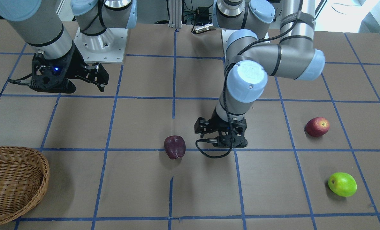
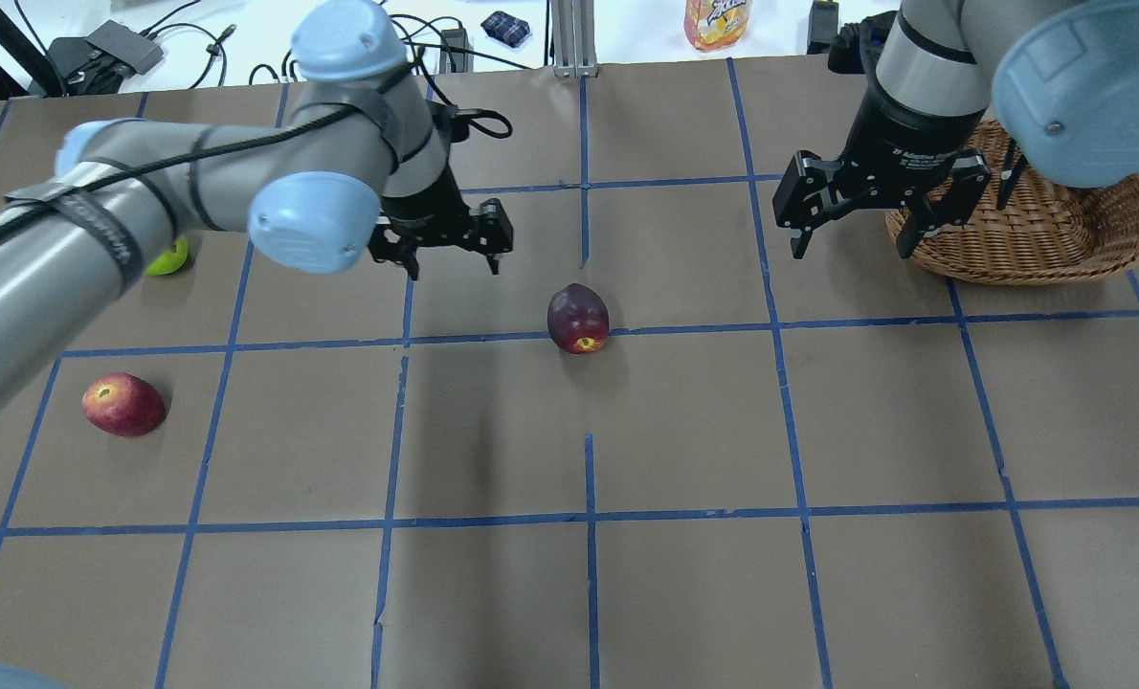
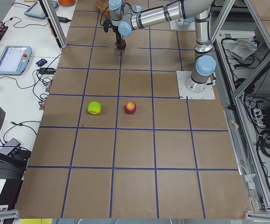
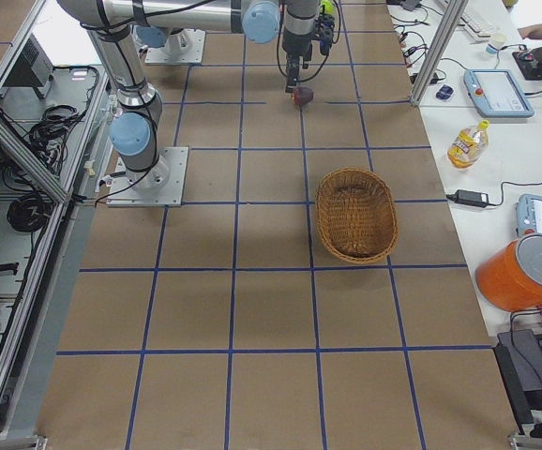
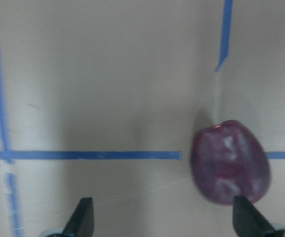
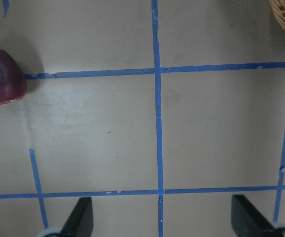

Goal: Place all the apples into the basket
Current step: 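Grasp the purple apple with the right gripper while the left grasps the red apple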

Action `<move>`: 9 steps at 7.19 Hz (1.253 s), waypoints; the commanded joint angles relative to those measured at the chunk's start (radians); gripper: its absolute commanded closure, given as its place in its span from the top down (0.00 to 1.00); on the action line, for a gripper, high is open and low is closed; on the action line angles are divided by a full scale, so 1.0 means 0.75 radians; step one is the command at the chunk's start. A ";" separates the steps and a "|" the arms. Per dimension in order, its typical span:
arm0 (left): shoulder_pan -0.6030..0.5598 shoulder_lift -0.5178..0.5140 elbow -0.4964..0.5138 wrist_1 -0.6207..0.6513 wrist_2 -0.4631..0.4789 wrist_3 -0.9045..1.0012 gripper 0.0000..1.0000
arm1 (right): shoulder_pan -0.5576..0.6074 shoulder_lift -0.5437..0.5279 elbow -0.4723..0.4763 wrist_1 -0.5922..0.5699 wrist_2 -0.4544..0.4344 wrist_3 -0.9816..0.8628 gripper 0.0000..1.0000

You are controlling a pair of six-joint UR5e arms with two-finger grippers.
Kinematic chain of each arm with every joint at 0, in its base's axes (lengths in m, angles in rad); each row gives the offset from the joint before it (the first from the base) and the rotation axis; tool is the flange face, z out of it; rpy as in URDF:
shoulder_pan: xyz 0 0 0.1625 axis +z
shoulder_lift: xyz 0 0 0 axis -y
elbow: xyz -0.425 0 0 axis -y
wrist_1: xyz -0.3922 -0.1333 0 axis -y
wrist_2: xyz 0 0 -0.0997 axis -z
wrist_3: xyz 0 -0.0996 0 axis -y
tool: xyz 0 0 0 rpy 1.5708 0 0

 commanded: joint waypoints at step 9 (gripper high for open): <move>0.849 0.055 -0.325 0.161 0.313 1.139 1.00 | 0.416 0.599 -0.002 -0.814 0.135 0.309 1.00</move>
